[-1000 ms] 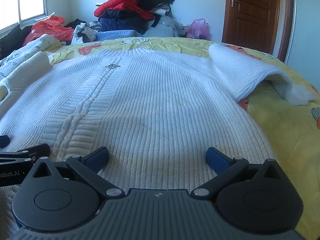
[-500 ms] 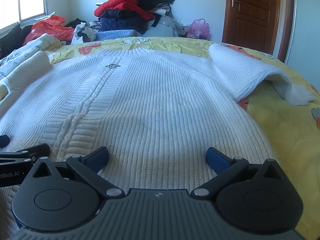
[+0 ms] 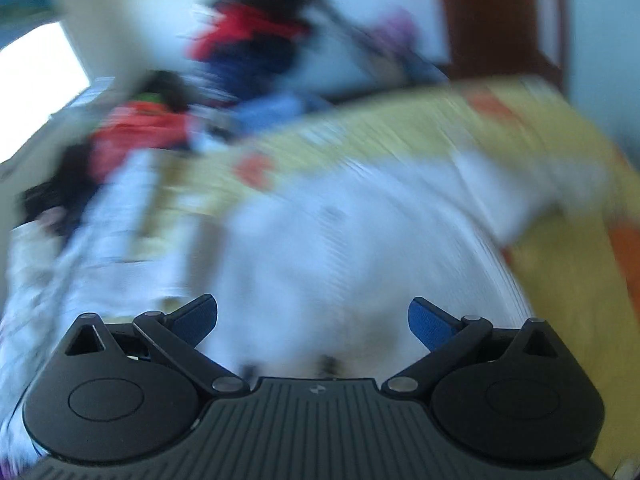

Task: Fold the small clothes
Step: 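Move the right tool toward the cardigan sleeve beside the right tool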

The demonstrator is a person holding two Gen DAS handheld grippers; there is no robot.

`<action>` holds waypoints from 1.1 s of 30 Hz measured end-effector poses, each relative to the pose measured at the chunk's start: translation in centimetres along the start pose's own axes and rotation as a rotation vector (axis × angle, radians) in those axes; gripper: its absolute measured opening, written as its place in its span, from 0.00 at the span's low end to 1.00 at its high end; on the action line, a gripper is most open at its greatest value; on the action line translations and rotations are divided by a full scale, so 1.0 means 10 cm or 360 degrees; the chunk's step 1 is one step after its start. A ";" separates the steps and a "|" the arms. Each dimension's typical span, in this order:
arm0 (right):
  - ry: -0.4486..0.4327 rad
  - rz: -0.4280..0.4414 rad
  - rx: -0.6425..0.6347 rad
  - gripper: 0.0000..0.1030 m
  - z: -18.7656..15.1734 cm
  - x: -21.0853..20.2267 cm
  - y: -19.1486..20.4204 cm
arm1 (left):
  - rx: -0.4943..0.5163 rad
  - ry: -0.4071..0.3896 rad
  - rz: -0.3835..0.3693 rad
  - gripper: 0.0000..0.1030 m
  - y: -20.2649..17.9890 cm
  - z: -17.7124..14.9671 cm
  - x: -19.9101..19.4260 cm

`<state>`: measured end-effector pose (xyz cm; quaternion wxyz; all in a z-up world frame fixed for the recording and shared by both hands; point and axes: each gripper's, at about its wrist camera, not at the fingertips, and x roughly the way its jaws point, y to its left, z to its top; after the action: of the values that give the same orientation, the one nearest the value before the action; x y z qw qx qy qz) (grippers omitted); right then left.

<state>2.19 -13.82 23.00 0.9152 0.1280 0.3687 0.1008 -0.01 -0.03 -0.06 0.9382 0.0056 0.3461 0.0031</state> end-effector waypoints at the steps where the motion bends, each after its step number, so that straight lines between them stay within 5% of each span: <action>1: -0.0012 0.0073 -0.0015 1.00 0.08 -0.11 0.07 | 0.0000 0.0000 0.0001 1.00 0.00 0.00 0.00; 4: -0.0016 0.0253 -0.0062 1.00 0.18 -0.36 0.13 | -0.0001 -0.0001 -0.0001 1.00 0.00 0.00 0.00; 8: -0.0074 0.0225 -0.0161 1.00 0.20 -0.38 0.04 | -0.0002 -0.0001 -0.0001 1.00 0.00 0.00 0.00; 11: 0.0012 0.0057 -0.0179 1.00 0.15 -0.23 -0.16 | -0.0001 -0.0001 0.0000 1.00 0.00 0.00 0.00; 14: 0.0141 0.0093 -0.0085 1.00 0.02 -0.01 -0.46 | -0.0004 -0.0002 -0.0004 1.00 0.00 0.00 0.00; 16: -0.0068 0.0026 -0.0271 1.00 -0.16 0.11 -0.63 | -0.0002 -0.0001 -0.0002 1.00 0.00 0.02 -0.02; 19: -0.0323 -0.0308 -0.0489 1.00 -0.36 0.54 -0.84 | -0.0005 -0.0002 -0.0005 1.00 0.00 0.02 -0.03; 22: -0.0173 -0.0443 -0.0482 1.00 -0.45 0.99 -1.09 | -0.0002 -0.0002 -0.0003 1.00 0.00 0.02 -0.03; 33: -0.0114 -0.0509 -0.0394 1.00 -0.44 1.29 -1.24 | -0.0004 -0.0003 -0.0005 1.00 0.00 0.02 -0.02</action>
<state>9.38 -21.27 7.77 0.9407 -0.0420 0.3364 -0.0058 -0.05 -0.03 0.23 0.9385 0.0039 0.3453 0.0021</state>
